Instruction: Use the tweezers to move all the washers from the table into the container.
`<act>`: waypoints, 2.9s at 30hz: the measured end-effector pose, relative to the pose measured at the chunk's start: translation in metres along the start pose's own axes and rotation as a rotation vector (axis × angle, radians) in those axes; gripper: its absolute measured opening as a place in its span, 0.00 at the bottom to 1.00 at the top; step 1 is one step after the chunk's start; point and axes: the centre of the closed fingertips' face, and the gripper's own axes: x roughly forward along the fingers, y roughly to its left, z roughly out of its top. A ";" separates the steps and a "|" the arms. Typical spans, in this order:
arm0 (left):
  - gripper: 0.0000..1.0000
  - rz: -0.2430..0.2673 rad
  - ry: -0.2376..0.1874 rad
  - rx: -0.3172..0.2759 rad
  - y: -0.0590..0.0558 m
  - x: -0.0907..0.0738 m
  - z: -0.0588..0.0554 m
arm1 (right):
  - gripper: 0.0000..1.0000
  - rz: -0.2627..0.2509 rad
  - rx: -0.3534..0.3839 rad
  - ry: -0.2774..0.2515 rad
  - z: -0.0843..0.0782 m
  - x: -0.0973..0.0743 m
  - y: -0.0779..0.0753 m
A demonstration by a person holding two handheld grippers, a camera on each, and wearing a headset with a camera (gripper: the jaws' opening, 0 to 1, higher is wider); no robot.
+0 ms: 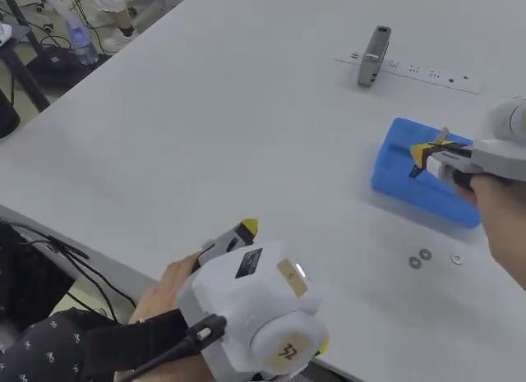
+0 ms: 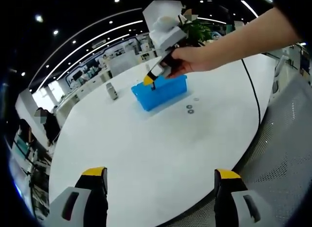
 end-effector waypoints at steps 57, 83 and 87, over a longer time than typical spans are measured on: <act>0.92 0.005 0.009 0.012 0.000 0.000 -0.002 | 0.02 0.044 0.005 0.033 -0.058 -0.095 0.056; 0.92 0.006 0.012 0.012 0.000 0.000 -0.002 | 0.02 0.039 -0.007 0.061 -0.072 -0.091 0.060; 0.92 0.006 0.012 0.013 0.000 0.000 -0.002 | 0.02 0.037 -0.049 0.025 -0.070 -0.091 0.065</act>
